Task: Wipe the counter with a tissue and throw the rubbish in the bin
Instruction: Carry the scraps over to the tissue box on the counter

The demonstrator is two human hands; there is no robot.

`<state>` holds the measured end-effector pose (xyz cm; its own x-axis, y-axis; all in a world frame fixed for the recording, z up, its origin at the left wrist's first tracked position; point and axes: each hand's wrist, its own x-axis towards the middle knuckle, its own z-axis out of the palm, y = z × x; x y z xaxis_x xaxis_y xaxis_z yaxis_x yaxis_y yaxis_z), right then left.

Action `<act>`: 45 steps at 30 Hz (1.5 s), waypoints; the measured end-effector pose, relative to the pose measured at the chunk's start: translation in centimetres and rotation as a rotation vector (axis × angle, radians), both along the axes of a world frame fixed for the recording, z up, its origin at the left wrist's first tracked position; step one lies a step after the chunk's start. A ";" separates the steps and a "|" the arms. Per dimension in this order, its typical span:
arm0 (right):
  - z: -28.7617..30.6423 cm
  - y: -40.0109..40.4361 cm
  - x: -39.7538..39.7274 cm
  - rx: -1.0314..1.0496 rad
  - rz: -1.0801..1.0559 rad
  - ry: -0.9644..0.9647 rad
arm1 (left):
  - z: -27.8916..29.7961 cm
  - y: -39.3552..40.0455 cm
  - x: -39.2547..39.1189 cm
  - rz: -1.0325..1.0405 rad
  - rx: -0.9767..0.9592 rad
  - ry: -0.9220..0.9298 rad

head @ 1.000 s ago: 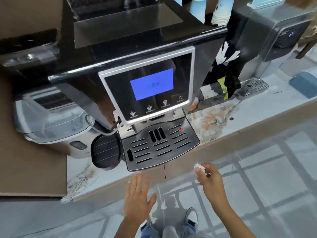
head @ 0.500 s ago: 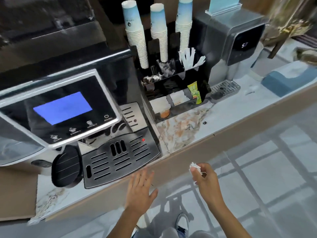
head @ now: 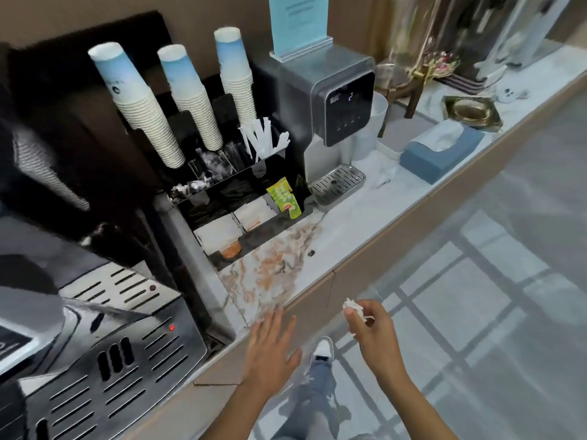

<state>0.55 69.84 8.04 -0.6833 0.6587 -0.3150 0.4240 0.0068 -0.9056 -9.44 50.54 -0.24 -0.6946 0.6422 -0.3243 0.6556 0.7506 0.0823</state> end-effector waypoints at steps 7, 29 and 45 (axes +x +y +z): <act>0.0 7.4 -3.6 0.019 -0.082 0.004 | -1.5 9.1 -3.4 -0.126 0.058 -0.021; 2.1 30.7 -14.1 0.053 -0.210 0.042 | -0.8 31.7 -13.0 -0.195 0.097 -0.032; 2.8 49.2 -27.8 0.052 0.310 0.136 | -1.3 48.0 -15.1 0.311 0.107 -0.007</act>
<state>-27.22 119.05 10.80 -0.8870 0.4259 -0.1787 0.2701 0.1644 -0.9487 -24.56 98.55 -1.59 -0.8610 0.4300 -0.2717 0.3950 0.9018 0.1756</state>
